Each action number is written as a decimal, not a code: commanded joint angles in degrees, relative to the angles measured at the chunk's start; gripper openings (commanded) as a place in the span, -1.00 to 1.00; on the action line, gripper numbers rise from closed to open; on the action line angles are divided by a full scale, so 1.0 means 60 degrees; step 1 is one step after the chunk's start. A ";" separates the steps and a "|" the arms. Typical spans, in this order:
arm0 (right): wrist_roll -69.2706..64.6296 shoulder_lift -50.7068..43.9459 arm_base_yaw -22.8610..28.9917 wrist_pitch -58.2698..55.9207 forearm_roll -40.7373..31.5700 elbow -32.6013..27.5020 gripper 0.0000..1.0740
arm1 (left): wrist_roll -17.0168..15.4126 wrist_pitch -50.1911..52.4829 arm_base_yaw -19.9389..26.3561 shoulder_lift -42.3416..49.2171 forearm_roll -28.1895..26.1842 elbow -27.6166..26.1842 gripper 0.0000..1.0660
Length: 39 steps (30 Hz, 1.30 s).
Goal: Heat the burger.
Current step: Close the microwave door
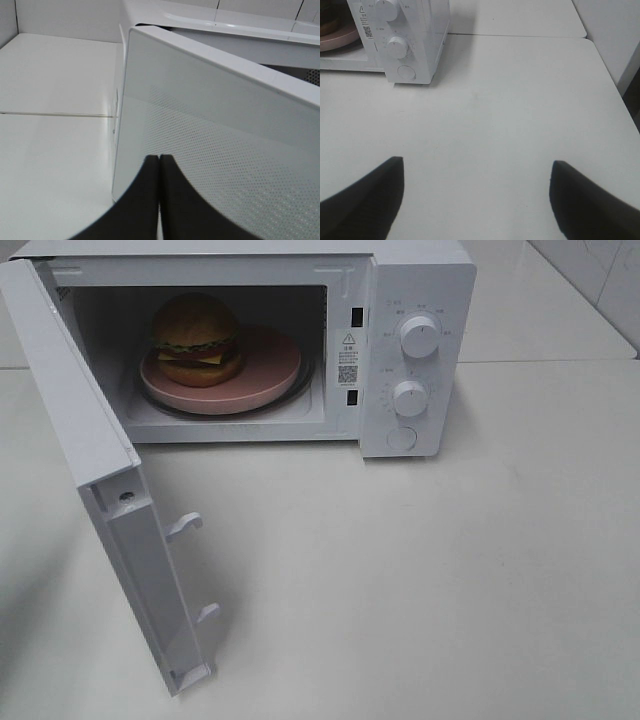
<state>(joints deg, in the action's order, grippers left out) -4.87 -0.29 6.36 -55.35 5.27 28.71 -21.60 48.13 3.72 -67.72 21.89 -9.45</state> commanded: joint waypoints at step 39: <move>-0.0048 -0.0248 -0.0057 0.0038 0.0029 -0.0038 0.41 | 0.2445 0.0888 -0.6073 -0.5329 -0.5138 -0.4345 -1.00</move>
<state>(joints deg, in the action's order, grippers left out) -4.87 -0.29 6.36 -55.35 5.27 28.71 -7.16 54.20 -31.51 -98.49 -7.62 -33.12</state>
